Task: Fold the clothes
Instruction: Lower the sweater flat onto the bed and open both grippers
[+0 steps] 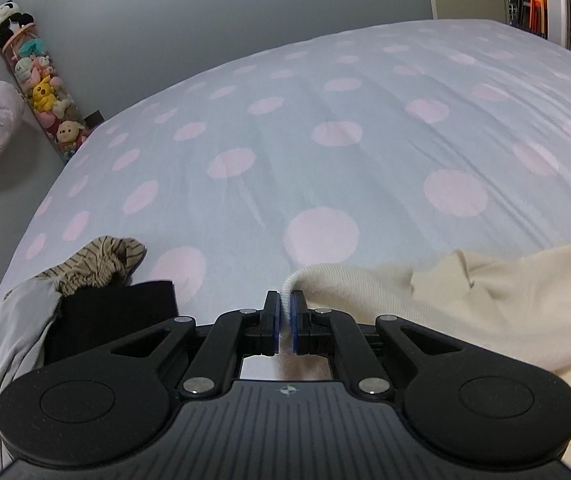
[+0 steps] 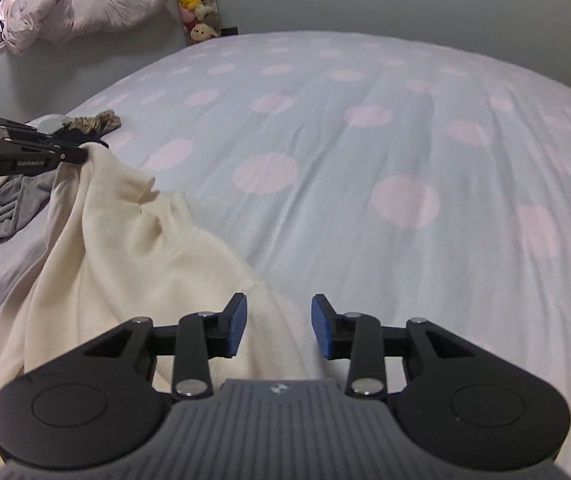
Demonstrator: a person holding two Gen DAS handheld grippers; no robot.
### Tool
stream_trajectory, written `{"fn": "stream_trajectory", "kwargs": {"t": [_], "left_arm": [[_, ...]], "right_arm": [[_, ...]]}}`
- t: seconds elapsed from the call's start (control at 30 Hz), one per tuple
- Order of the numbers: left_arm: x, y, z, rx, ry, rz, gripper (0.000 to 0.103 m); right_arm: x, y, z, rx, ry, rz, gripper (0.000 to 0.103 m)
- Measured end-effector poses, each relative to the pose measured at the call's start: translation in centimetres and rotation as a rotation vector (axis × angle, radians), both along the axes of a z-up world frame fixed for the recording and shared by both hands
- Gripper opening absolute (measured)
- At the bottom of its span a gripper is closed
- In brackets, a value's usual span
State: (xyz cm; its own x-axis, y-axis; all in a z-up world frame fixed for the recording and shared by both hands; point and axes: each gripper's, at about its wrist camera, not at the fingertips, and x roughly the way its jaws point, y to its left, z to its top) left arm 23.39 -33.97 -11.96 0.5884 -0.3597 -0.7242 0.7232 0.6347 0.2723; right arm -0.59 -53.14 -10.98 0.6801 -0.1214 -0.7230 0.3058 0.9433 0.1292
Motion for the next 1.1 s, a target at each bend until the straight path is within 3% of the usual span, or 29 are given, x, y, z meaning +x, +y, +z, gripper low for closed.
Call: {"fn": "stream_trajectory", "kwargs": {"t": [0.07,0.13,0.23,0.4,0.53,0.63,0.73,0.93,1.03,1.1], "left_arm": [[0.0,0.4,-0.1,-0.001,0.005,0.010,0.004],[-0.3,0.9,0.4,-0.015,0.004,0.017,0.004],[-0.8,1.6,1.4,-0.039,-0.007,0.018,0.004],[-1.3,1.3,4.3,-0.113,-0.024,0.006,0.004],[-1.2,-1.2,6.2,-0.121,-0.057,-0.046,0.004],[-0.9,-3.5,7.0,-0.129,-0.105,-0.077,0.004],[0.1,-6.2,6.6,-0.125,-0.124,-0.080,0.003],[2.3,-10.9,1.4,-0.017,-0.095,-0.079,0.005],[3.0,-11.3,-0.5,-0.010,-0.062,-0.058,0.011],[3.5,-11.0,-1.1,-0.015,-0.030,-0.042,0.021]], "right_arm": [[0.0,-0.1,-0.7,0.025,0.008,-0.009,0.032],[0.0,-0.1,-1.3,0.051,0.016,-0.017,0.004],[-0.9,0.4,-0.1,0.013,-0.024,-0.054,0.003],[-2.1,-0.7,5.4,-0.124,-0.110,-0.179,0.003],[-1.7,-2.8,9.4,-0.236,-0.137,-0.243,0.003],[-0.4,-4.7,10.5,-0.289,-0.118,-0.270,0.003],[1.3,-6.5,9.8,-0.347,-0.072,-0.302,0.003],[4.0,-10.1,4.7,-0.277,0.030,-0.315,0.003],[4.8,-10.7,2.7,-0.248,0.055,-0.297,0.006],[4.9,-11.2,1.9,-0.213,0.061,-0.296,0.015]]}}
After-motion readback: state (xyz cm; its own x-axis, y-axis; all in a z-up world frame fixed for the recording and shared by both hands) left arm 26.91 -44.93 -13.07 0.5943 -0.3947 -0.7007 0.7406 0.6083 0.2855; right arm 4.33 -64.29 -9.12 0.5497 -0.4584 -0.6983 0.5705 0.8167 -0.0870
